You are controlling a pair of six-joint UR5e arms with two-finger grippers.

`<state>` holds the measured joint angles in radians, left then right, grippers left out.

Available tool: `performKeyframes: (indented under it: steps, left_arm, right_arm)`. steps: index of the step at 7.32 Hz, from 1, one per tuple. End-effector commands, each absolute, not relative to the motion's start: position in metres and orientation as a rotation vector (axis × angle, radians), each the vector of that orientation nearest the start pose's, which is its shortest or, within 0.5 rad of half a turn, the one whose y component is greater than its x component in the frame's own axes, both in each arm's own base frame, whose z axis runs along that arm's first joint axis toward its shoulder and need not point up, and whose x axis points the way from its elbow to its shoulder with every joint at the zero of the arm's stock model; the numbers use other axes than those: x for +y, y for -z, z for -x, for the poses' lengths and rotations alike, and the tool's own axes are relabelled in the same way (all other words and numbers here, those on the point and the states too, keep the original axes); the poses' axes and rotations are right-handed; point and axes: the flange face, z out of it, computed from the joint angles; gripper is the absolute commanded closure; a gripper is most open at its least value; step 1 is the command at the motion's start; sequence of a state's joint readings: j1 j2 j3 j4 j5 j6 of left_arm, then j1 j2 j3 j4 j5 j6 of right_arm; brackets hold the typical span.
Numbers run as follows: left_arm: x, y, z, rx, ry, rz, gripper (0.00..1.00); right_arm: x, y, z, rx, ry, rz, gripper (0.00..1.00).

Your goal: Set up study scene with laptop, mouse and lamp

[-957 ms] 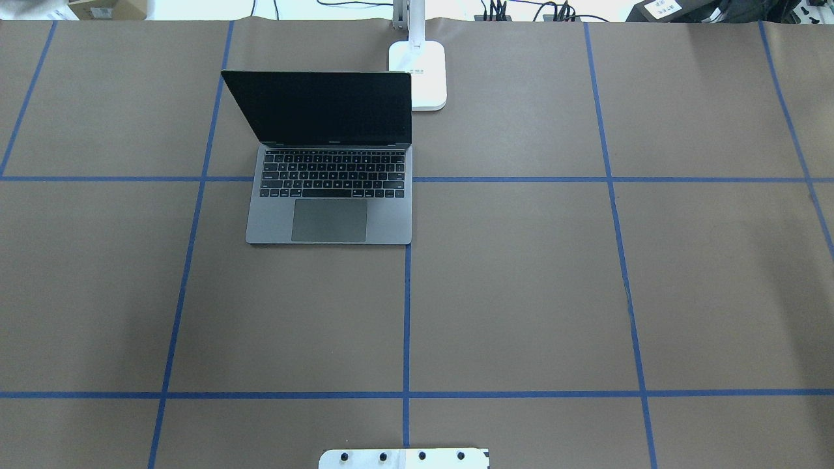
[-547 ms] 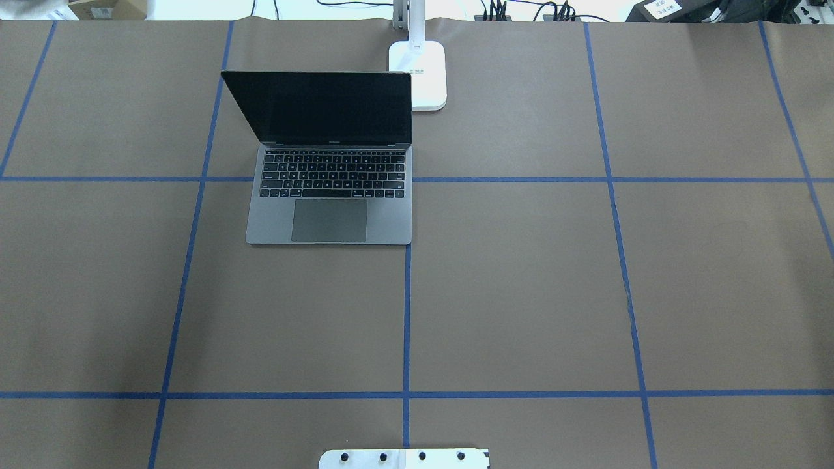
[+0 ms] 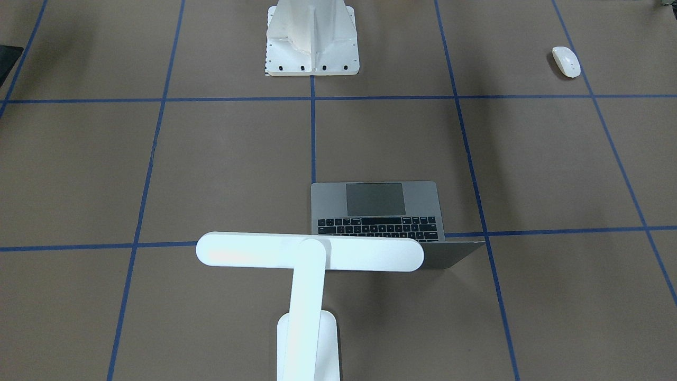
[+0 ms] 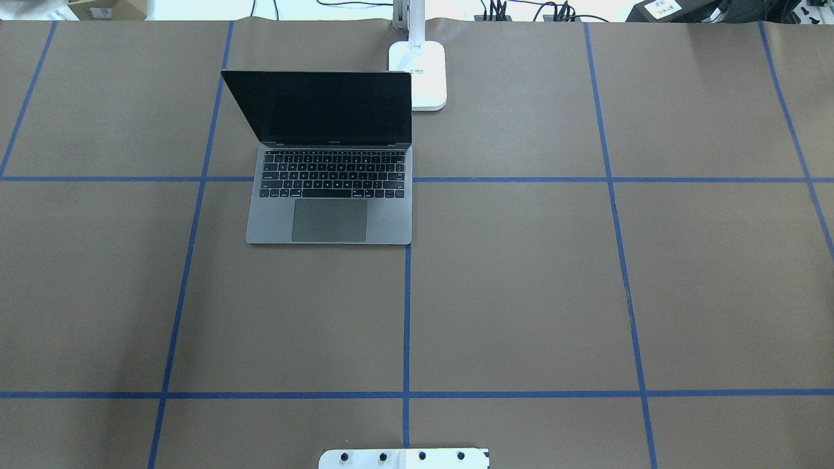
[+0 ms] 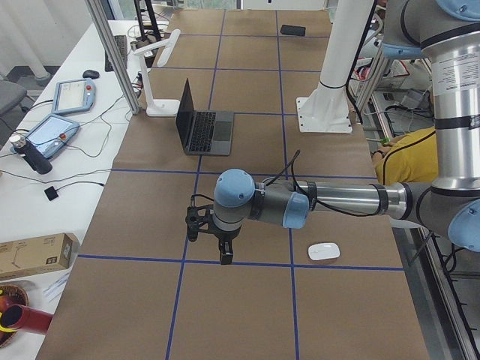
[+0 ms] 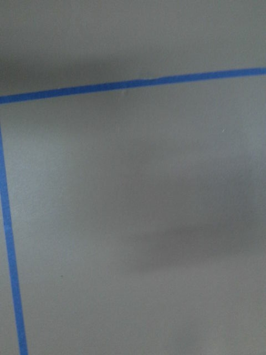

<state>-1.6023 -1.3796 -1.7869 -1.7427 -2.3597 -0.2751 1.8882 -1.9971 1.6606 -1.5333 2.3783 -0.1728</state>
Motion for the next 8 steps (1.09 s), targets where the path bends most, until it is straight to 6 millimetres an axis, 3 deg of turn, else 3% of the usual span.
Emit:
performKeyframes:
  steps: [1, 2, 3, 4, 6, 7, 8]
  left_arm:
    - [-0.412, -0.627, 0.076, 0.804, 0.218, -0.077, 0.0]
    - [-0.405, -0.629, 0.076, 0.804, 0.22, -0.071, 0.0]
    - [-0.401, -0.632, 0.075, 0.804, 0.22, -0.069, 0.0]
    - [-0.397, -0.635, 0.075, 0.804, 0.22, -0.062, 0.0]
    - [-0.395, -0.635, 0.076, 0.804, 0.222, -0.063, 0.0]
    - [-0.395, -0.635, 0.076, 0.804, 0.222, -0.063, 0.0]
    - [-0.395, -0.635, 0.076, 0.804, 0.221, -0.064, 0.0]
  right_arm:
    - [-0.23, -0.766, -0.15, -0.835, -0.547, 0.181, 0.0]
    - [-0.237, -0.755, -0.15, -0.82, -0.718, 0.262, 0.0]
    - [-0.257, -0.726, -0.136, -0.777, -0.832, 0.345, 0.0]
    - [-0.28, -0.688, -0.115, -0.713, -0.954, 0.432, 0.0]
    - [-0.302, -0.657, -0.08, -0.654, -1.113, 0.545, 0.02]
    - [-0.29, -0.674, -0.078, -0.612, -1.149, 0.616, 0.08]
    - [-0.279, -0.699, -0.079, -0.56, -1.18, 0.678, 0.0]
